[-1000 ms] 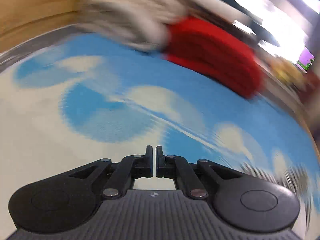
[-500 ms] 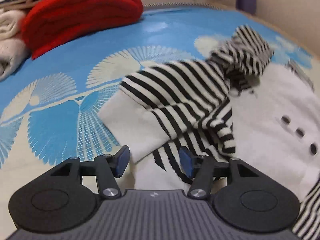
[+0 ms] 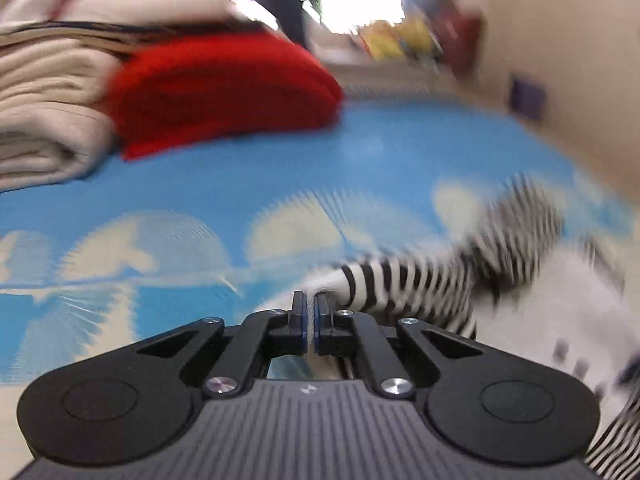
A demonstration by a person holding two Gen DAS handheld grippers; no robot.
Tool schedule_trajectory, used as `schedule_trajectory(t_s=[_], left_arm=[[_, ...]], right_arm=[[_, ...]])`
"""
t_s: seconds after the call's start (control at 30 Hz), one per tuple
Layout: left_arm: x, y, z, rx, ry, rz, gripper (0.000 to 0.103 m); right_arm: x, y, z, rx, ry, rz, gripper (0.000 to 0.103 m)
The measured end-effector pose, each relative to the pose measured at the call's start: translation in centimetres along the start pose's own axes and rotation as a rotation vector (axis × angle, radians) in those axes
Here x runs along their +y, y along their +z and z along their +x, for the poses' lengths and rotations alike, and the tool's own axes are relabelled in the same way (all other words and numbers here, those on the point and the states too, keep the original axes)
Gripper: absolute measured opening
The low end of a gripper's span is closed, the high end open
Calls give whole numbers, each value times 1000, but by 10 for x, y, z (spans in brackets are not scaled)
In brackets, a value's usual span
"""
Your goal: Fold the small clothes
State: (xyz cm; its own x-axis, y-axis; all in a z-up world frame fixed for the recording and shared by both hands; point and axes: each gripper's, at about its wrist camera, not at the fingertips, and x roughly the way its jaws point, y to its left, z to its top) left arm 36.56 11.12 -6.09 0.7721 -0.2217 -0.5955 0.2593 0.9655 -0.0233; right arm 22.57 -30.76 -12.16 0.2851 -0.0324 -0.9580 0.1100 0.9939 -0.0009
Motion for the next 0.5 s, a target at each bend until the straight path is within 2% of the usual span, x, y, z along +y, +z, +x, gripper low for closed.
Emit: schedule_trajectory(t_s=[0.13,0.23,0.27,0.33,0.37,0.43,0.47,0.5], left_arm=[[88,24,-71,-121,88,-280,2],[147,22,-97,-141,219,-419,2],[165,20,-99,-125,267,-455,3],[204,14,-95,-43,347,-561,4],[223,7,-91,9,420,-617,4],[245,-5,-89,77,622,-642,5],[250,-9,-91,96,700,-630,5],[251,-11,-93,91,725,-620,5]], right_arm=[[3,0,0,1,-16,-7,48],[4,-1,-1,-5,-22,-18,48],[4,-1,-1,-6,-21,-17,48],[4,-2,-2,-6,-21,-13,48],[4,-2,-2,-7,-21,-11,48],[5,-3,-2,-8,-24,-13,48],[5,-3,-2,-8,-25,-14,48],[5,-3,-2,-7,-26,-14,48]])
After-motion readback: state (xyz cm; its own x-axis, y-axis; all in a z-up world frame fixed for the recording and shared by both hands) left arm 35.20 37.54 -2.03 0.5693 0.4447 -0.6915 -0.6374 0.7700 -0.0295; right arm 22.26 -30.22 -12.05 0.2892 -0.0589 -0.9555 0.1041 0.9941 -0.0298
